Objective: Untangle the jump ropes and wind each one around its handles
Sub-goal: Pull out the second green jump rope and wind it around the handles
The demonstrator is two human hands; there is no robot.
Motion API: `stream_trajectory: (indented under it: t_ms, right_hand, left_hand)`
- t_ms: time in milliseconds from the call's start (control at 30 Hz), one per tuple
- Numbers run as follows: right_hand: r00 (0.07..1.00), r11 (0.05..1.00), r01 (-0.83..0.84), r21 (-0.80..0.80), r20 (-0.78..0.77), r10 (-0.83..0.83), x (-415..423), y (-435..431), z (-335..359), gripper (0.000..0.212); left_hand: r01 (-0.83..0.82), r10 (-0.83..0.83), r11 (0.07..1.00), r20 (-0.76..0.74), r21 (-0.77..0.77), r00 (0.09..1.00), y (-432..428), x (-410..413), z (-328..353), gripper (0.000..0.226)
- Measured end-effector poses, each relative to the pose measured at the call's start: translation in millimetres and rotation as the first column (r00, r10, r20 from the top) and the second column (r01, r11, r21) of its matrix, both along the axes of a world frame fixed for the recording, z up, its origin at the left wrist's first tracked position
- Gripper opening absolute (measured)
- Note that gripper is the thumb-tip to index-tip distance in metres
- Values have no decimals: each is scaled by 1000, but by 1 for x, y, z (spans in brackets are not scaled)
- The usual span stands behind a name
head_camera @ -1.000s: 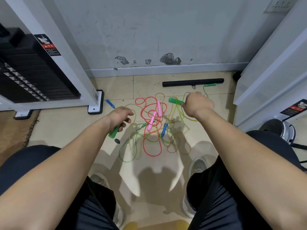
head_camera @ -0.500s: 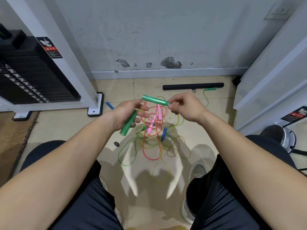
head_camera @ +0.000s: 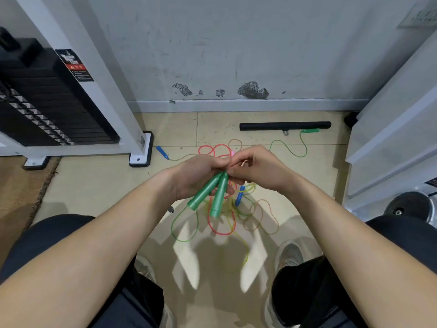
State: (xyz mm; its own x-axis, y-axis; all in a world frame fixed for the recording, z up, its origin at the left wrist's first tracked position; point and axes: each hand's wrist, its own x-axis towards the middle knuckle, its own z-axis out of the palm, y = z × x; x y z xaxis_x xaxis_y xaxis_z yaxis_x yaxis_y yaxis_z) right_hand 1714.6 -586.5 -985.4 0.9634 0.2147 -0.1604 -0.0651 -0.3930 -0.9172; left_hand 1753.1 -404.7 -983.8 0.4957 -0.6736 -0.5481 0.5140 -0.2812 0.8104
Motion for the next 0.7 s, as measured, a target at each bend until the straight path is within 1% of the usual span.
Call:
stream_trajectory:
  t_ms: [67, 133, 167, 233, 267, 300, 333, 367, 400, 433, 467, 567, 600, 700]
  right_hand:
    - [997, 998, 67, 8, -27, -67, 2, 0, 0, 8]
    - [992, 994, 112, 12, -58, -111, 2, 1, 0, 7]
    - [989, 991, 136, -11, -54, -137, 3, 1, -1, 11]
    - [986, 982, 164, -97, 4, -164, 5, -1, -3, 27]
    - [990, 981, 143, -129, 11, -143, 7, -4, -3, 35]
    - [996, 989, 87, -124, -20, -90, 7, -5, -2, 43]
    - [997, 998, 13, -64, -73, -18, 7, -7, 0, 50]
    - [991, 998, -59, 29, -122, 62, 7, -7, 1, 53]
    - [979, 987, -116, 113, -154, 133, 6, -7, 1, 52]
    - [970, 975, -147, 166, -169, 174, 5, -8, 2, 48]
    - [968, 971, -154, 181, -172, 185, 4, -7, 5, 41]
    - [972, 986, -79, 148, -208, 109, 2, -11, 11, 18]
    - [968, 987, -73, 142, -226, 104, 2, -13, 12, 17]
    - [970, 994, -83, 65, -222, 96, 4, -19, 10, 23]
  left_hand:
    - [-25, 25, 1000, 52, -12, 998, 1, 2, -6, 30]
    - [-43, 42, 999, 78, 0, 996, 3, 4, -6, 24]
    - [-43, 41, 999, 102, 15, 994, 4, 5, -5, 23]
    - [-41, 34, 998, 158, 41, 987, 4, 6, 2, 25]
    - [-34, 26, 998, 174, 44, 984, 5, 6, 5, 29]
    - [-14, 7, 999, 183, 38, 983, 6, 6, 8, 33]
    - [21, -25, 999, 188, 26, 982, 7, 6, 10, 35]
    - [65, -65, 998, 190, 9, 980, 9, 6, 13, 36]
    - [114, -110, 993, 191, -12, 975, 10, 5, 14, 38]
    - [161, -151, 986, 193, -35, 969, 11, 5, 15, 39]
    - [196, -181, 979, 198, -57, 963, 13, 5, 15, 40]
    - [202, -183, 975, 190, -88, 965, 16, 5, 15, 44]
    - [193, -175, 977, 182, -87, 968, 17, 5, 15, 45]
    - [207, -192, 975, 160, -82, 968, 16, 3, 14, 43]
